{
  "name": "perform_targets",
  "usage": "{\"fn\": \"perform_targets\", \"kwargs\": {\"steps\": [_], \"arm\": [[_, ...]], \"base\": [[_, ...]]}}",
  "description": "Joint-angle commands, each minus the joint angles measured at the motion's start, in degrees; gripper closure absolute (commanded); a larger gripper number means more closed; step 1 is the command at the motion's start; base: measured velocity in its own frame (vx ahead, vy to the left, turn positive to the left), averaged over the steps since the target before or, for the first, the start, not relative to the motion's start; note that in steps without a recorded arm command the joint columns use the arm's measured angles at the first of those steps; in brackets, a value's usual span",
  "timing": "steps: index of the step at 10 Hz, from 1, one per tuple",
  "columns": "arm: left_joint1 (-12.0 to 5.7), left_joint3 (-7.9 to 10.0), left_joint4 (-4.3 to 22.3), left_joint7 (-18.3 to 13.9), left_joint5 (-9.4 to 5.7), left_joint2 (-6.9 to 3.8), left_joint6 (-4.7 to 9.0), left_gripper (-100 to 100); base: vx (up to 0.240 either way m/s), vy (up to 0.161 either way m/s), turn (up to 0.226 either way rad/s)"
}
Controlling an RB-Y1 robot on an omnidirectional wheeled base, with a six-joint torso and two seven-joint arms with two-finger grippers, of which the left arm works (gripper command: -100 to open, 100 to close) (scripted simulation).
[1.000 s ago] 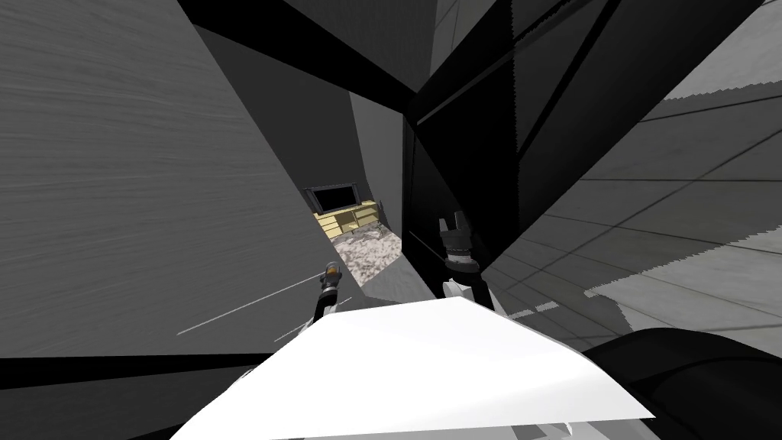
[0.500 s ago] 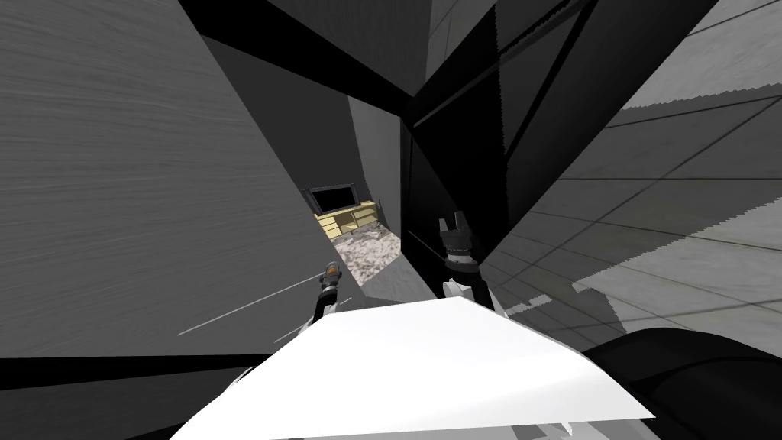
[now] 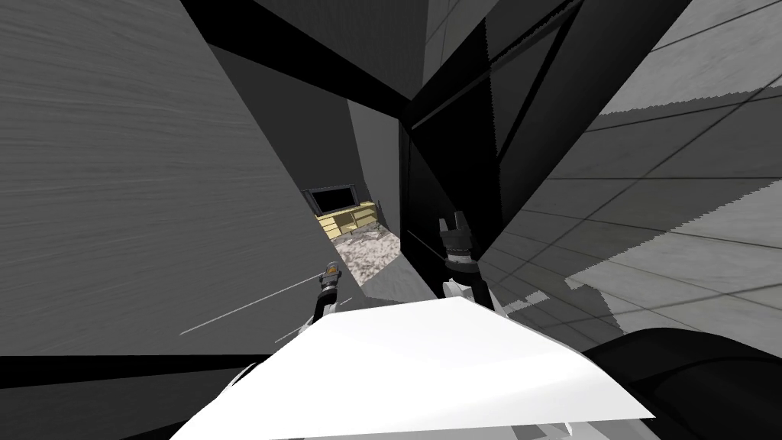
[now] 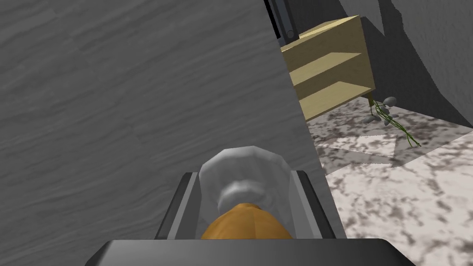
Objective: Pull the door open
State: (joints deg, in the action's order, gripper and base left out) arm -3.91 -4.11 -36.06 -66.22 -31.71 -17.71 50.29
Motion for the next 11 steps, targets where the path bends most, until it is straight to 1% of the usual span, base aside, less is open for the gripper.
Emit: {"fn": "perform_targets", "kwargs": {"steps": [1, 2, 4, 7, 11], "arm": [[0.51, -0.41, 0.37, -2.30, -0.65, 0.18, -0.78, 100], [0.38, -0.67, 0.51, -3.96, -1.12, 0.08, -0.76, 100], [0.38, -0.67, 0.51, -4.03, -1.12, 0.08, -0.76, 100], [0.00, -1.46, 0.94, -9.21, -2.51, -0.22, -0.70, 100], [-0.36, -2.20, 1.33, -14.28, -3.81, -0.50, -0.65, 100]], "base": [[-0.034, 0.007, -0.025], [-0.035, 0.002, -0.039], [-0.018, 0.004, -0.005], [-0.029, 0.008, -0.030], [-0.035, 0.005, -0.022]]}}
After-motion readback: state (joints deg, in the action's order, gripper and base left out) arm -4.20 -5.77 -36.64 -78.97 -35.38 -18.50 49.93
